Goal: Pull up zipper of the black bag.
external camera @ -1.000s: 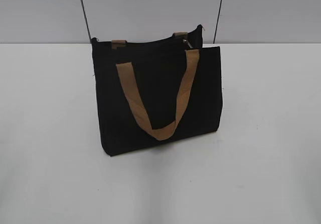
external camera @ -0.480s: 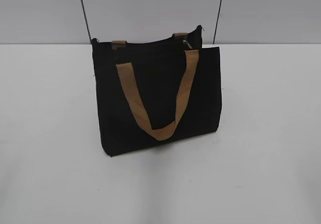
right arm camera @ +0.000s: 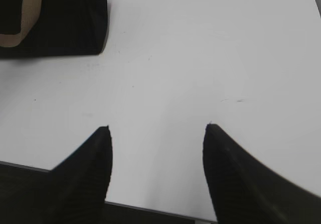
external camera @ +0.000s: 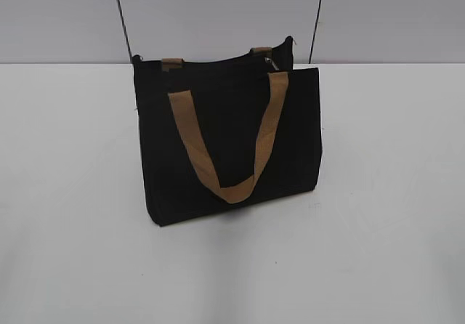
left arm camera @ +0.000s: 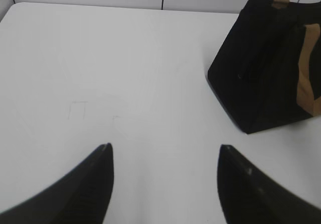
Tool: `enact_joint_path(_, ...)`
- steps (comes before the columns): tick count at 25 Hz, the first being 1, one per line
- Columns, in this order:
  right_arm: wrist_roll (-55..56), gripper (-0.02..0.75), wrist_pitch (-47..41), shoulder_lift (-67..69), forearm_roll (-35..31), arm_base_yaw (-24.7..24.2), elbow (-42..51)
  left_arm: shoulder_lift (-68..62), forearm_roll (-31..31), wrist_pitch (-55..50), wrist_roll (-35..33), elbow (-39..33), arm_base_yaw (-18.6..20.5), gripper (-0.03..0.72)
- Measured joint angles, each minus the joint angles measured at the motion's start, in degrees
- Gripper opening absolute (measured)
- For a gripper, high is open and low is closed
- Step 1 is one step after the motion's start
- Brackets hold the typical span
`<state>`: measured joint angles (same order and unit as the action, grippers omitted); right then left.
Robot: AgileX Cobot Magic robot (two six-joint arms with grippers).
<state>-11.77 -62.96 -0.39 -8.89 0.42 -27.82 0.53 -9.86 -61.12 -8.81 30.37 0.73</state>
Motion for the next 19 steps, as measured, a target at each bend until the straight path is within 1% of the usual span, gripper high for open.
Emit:
enact_joint_path(6,0.06,0.449,0.0,0.0,0.0,0.0,0.0,0.0,0.0,0.0,0.0,0.0,-1.41,0.48)
enact_joint_path(19,0.06,0.449,0.0,0.0,-0.17,0.0,0.0,0.0,0.0,0.0,0.0,0.0,-1.47,0.46)
